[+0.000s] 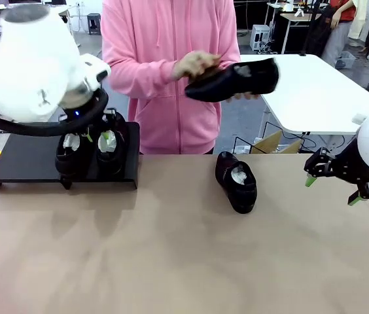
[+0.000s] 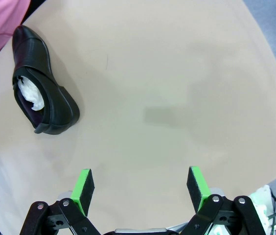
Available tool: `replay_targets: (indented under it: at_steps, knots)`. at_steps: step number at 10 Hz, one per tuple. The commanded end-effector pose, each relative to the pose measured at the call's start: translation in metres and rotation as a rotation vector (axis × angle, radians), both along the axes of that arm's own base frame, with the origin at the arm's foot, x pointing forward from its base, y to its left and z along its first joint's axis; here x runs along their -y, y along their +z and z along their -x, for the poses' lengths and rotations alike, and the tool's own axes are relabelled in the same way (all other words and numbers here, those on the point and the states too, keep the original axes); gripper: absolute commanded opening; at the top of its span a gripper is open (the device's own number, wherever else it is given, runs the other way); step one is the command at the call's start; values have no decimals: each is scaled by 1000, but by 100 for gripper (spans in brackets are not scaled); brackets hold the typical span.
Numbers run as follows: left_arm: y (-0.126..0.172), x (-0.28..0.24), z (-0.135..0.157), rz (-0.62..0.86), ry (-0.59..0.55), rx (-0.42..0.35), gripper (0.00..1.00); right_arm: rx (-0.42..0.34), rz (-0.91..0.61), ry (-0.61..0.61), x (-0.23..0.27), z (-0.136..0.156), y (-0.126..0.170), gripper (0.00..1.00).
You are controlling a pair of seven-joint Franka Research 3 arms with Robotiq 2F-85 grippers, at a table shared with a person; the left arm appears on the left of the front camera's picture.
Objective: Organize the shoes by placing them on the stand.
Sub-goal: Pick up one Shoe and place it in the middle of the table.
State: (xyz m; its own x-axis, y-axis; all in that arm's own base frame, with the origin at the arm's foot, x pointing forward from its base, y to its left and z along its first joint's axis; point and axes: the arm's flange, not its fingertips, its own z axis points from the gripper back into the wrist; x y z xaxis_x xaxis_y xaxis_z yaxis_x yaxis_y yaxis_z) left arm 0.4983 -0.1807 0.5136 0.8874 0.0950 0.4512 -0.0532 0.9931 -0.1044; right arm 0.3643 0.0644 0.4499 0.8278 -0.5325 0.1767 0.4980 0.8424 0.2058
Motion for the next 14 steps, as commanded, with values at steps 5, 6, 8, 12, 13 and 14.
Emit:
replay_targets:
  at_steps: [5,6,8,12,13,14]
  knots:
    - [72,-82,66,224,-77,-12,40,11,-11,15,1,-1,1,100]
    - [78,-95,74,237,-65,-1,40,11,-11,15,1,-1,1,100]
    - [90,-121,89,280,-25,33,40,1,7,58,-9,0,1,100]
    - [91,-110,80,247,-19,17,40,70,82,308,-57,-31,12,100]
    - [91,-110,80,247,-19,17,40,84,91,376,-68,-47,14,100]
    - [91,-110,80,247,-19,17,40,75,103,418,-81,-62,15,100]
